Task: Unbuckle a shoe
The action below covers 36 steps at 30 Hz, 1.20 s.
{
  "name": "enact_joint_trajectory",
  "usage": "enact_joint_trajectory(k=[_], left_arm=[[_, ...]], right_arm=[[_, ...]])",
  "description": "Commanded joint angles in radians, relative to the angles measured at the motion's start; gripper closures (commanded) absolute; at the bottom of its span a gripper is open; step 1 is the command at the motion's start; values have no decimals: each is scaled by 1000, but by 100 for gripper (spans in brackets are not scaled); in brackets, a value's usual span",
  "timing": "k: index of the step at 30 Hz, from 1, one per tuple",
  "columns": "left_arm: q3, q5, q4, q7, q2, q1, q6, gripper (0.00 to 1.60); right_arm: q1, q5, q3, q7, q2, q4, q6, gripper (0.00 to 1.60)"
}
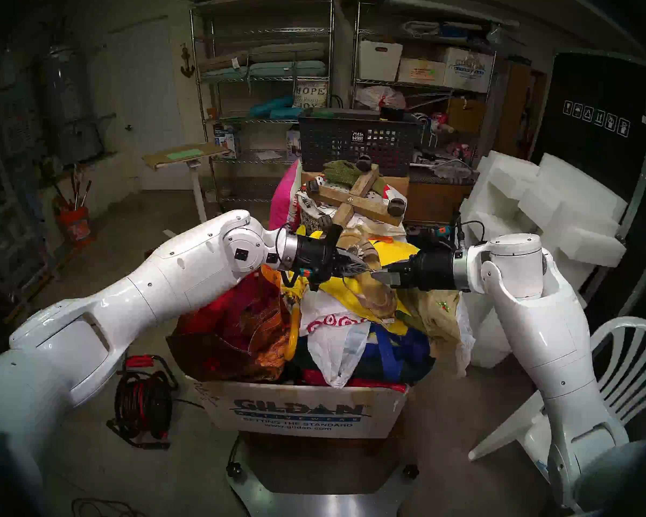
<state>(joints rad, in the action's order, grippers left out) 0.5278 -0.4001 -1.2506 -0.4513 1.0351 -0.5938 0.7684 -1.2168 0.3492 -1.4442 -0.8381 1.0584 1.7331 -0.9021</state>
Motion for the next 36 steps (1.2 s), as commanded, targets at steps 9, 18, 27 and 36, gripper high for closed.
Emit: enact_joint_trajectory(k=[9, 18, 27, 36], left_arm=[[31, -63, 24, 85, 32, 19, 53, 160], [30, -80, 27, 88, 34, 17, 63, 160], [30, -84, 25, 86, 32, 14, 65, 160], [29, -96, 40, 91, 38, 16, 67, 160]], right_arm=[[33, 26, 11, -53, 17, -37, -10, 63], [48, 55, -11, -67, 50, -80, -25, 61], [65, 77, -20, -85, 46, -101, -32, 51], [61, 101, -20, -94, 43, -111, -30, 80]])
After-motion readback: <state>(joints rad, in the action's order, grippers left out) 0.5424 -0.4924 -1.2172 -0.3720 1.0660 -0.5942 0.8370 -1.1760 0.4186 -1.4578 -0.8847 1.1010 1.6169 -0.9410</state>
